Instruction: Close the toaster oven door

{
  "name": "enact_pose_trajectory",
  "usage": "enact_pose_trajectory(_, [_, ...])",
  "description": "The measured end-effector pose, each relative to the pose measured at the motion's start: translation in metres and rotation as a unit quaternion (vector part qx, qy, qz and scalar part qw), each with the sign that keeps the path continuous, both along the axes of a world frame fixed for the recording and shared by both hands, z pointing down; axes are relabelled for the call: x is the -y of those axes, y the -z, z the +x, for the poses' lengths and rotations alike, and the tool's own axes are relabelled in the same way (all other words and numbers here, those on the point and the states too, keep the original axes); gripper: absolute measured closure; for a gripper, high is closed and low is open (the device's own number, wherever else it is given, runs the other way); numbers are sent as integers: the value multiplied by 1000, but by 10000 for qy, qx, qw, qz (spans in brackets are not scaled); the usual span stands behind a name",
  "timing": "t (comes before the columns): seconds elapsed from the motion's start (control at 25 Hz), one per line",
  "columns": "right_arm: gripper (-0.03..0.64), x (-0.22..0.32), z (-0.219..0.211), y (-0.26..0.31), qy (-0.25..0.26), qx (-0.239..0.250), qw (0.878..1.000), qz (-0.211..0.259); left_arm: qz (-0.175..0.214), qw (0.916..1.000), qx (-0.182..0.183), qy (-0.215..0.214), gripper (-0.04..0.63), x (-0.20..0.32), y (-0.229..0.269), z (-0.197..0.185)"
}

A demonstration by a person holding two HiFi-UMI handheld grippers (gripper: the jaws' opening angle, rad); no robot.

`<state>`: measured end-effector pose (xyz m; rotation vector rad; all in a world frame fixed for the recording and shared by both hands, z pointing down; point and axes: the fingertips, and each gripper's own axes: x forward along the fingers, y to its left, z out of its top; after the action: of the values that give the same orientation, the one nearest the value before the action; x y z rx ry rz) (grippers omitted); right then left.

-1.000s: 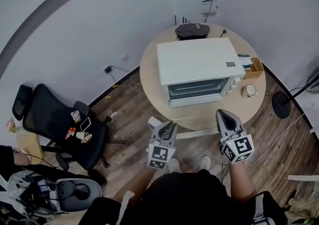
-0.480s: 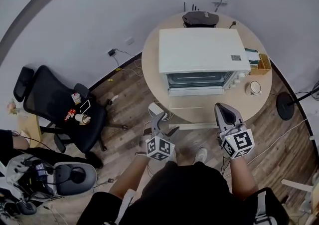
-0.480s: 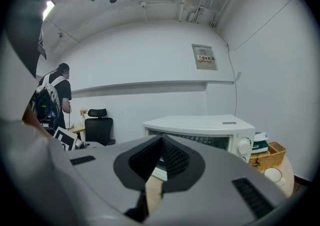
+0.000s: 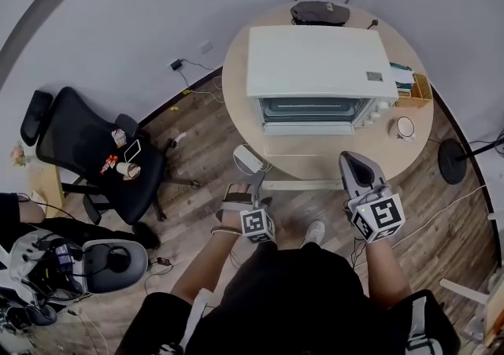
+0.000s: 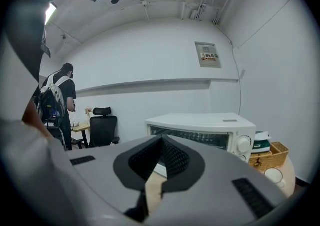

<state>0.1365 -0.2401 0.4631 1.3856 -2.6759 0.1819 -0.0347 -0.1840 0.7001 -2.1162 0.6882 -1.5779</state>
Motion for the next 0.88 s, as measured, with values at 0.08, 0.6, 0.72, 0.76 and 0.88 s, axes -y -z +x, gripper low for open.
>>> enact_pose_trajectory(0.08, [620,-1,3,-1,19,-11,10000,-14,84,9995,291,-72,204,-1,-11,-2])
enact_pose_trajectory(0.6, [620,-7,19,-6,23,-16,10000,-33,138,9977,666,67,206,1,-34,4])
enact_pose_trajectory(0.72, [620,-6,21,-8,25,9,10000,-30,137,9973,713,136,214,2,-38,6])
enact_pose_trajectory(0.76, [620,-6,21,-9,30,17,10000,-25,149,9971,728,151,223,2,-39,6])
enact_pose_trajectory(0.88, [620,-8,17,-7,67,17,10000,-13,248,9967,752,188,298,3,-36,4])
